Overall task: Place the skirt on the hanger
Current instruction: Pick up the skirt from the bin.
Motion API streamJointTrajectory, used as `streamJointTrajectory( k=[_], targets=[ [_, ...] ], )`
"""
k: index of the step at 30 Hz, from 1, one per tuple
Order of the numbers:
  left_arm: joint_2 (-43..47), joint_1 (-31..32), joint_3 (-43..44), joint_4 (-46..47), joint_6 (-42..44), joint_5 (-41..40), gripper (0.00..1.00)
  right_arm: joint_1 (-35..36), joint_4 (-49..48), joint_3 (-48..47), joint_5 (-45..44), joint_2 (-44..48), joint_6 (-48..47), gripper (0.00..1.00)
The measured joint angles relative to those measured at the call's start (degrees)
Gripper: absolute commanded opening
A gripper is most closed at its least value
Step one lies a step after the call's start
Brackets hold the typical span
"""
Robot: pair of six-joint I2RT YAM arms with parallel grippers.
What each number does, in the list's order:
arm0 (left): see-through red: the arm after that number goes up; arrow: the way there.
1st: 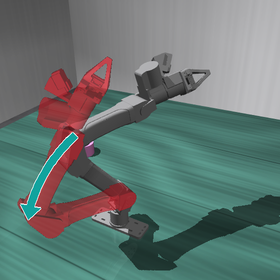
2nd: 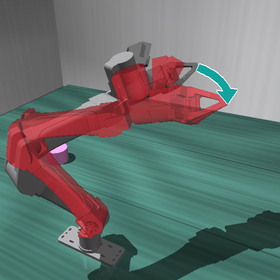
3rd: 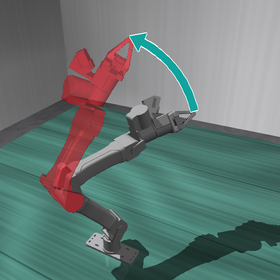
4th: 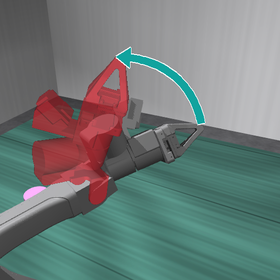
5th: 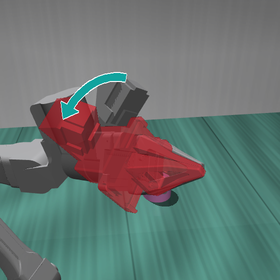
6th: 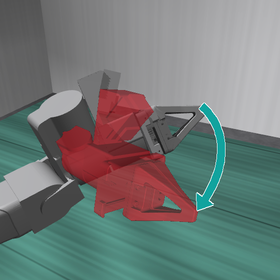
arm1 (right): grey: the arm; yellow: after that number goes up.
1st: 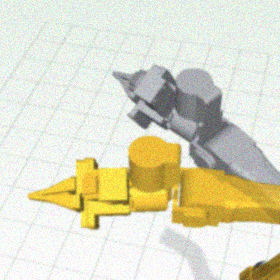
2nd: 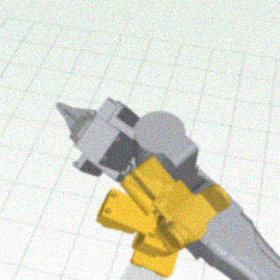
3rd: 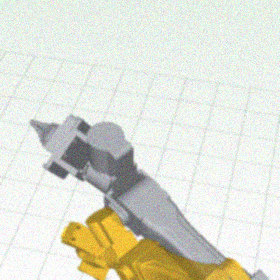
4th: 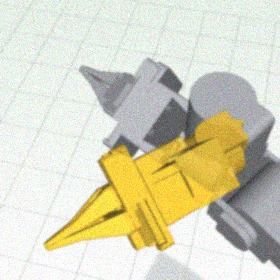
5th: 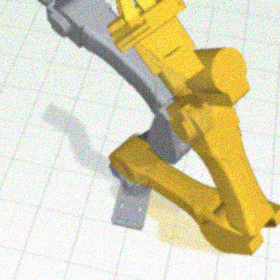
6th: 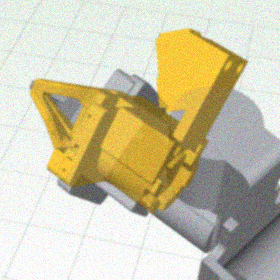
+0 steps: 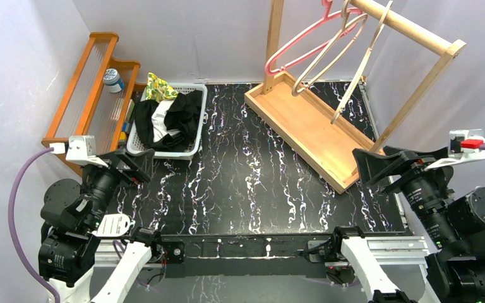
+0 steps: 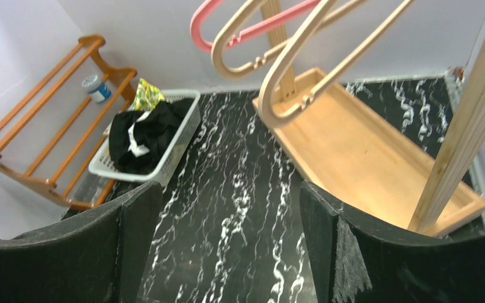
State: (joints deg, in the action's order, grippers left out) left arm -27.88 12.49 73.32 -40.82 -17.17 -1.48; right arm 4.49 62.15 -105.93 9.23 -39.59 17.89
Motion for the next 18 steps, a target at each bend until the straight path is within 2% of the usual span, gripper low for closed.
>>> streamJointTrajectory(
  k=[11, 18],
  targets=[
    [9.4, 2.8, -10.4, 0.7, -0.5, 6.5, 0.99, -2.3, 6.3, 0.4, 3.7, -1.2, 2.6, 0.85],
    [13.5, 3.1, -13.4, 1.0, -0.7, 12.8, 0.99, -6.1, 5.3, 0.6, 5.1, -8.3, 4.4, 0.81]
  ],
)
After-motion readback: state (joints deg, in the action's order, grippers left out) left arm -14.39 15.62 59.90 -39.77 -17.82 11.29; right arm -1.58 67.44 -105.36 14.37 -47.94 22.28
